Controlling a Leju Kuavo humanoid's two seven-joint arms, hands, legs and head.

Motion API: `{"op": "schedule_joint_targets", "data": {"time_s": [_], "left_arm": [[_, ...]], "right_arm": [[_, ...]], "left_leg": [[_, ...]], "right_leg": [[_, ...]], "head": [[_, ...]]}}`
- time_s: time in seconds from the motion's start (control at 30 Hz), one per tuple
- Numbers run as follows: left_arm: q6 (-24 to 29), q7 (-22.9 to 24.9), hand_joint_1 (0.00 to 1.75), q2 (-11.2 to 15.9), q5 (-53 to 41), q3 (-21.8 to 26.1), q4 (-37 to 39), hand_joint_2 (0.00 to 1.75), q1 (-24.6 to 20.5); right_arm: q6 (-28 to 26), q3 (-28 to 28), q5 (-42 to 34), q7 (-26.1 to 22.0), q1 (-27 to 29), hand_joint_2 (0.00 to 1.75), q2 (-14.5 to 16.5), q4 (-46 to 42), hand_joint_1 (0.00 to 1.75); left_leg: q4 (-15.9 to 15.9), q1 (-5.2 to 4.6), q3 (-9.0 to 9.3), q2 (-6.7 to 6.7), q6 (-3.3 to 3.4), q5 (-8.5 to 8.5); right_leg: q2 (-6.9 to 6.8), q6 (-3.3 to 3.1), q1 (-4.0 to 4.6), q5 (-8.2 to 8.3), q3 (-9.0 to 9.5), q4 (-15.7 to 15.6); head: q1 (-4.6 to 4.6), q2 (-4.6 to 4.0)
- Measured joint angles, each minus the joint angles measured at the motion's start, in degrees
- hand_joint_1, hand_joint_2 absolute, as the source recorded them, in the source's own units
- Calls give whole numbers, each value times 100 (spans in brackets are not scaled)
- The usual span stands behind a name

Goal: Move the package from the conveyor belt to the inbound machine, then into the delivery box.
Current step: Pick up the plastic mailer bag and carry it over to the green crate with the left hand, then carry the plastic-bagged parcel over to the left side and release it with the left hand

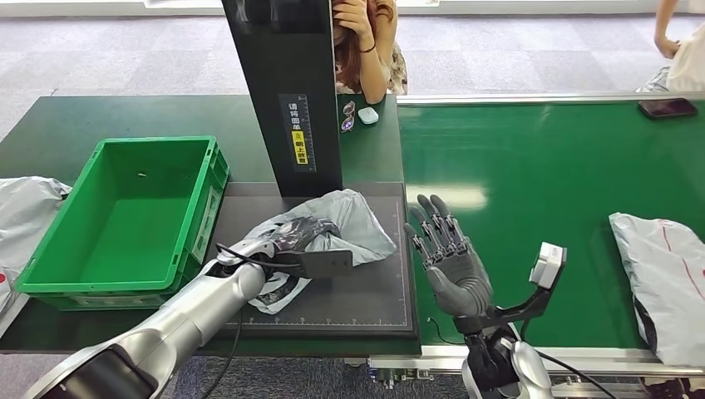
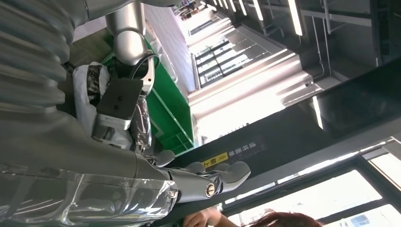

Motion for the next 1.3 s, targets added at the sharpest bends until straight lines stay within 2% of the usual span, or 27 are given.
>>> {"op": "schedule_joint_targets", "data": {"time_s": [0.23, 0.5, 0.57, 0.67, 0.8, 0.93, 1.1, 1.3], "left_arm": [[116, -73, 175, 96, 508, 62, -59, 175, 69], [555, -279, 175, 314, 1246, 492, -612, 175, 613], [1003, -379, 175, 398, 1524, 756, -1162, 175, 1062], [2121, -683, 175, 463, 1913, 1383, -2527, 175, 2144], [3636, -1543, 175, 319, 2140, 2361, -4687, 175, 3793], [4414, -2328, 175, 121, 2271, 3051, -6282, 175, 4906], [4711, -2932, 175, -120, 2473, 3553, -7460, 175, 5582], [4716, -3006, 175, -251, 2428, 3943, -8107, 175, 5774]], "right_arm": [[-64, -4, 2, -33, 6, 175, -2, -2, 0], [-246, -111, 58, -60, 191, 175, -2, -120, 0], [-344, -179, 86, -75, 340, 175, -2, -247, 0], [-438, -317, 129, -92, 639, 175, -2, -488, 0], [-450, -409, 191, -105, 950, 175, -2, -691, 0], [-411, -423, 218, -126, 1061, 175, -2, -726, 0], [-345, -424, 219, -128, 1082, 175, -2, -726, 0], [-241, -424, 212, -128, 1067, 175, -2, -673, 0]], "left_leg": [[0, 0, -2, 1, 0, -1], [-1, 0, -7, 5, -1, -2], [-1, -1, -9, 10, -2, -7], [-1, -1, -22, 20, -8, -20], [0, -1, -39, 44, -1, -46], [1, -1, -43, 38, 4, -58], [0, -1, -45, 28, 5, -59], [0, -1, -42, 19, 6, -56]], "right_leg": [[1, 0, 0, -1, -3, 0], [6, 0, 0, -2, -11, 0], [12, -1, -1, -5, -16, 0], [23, -7, -1, -16, -33, 0], [45, -4, -1, -33, -56, -1], [37, 2, -1, -50, -57, -2], [27, 4, -1, -54, -54, -2], [17, 2, -1, -53, -49, -2]], "head": [[0, 0], [0, 0], [-1, 0], [-1, 0], [0, 0], [1, 0], [0, 0], [-1, 0]]}}
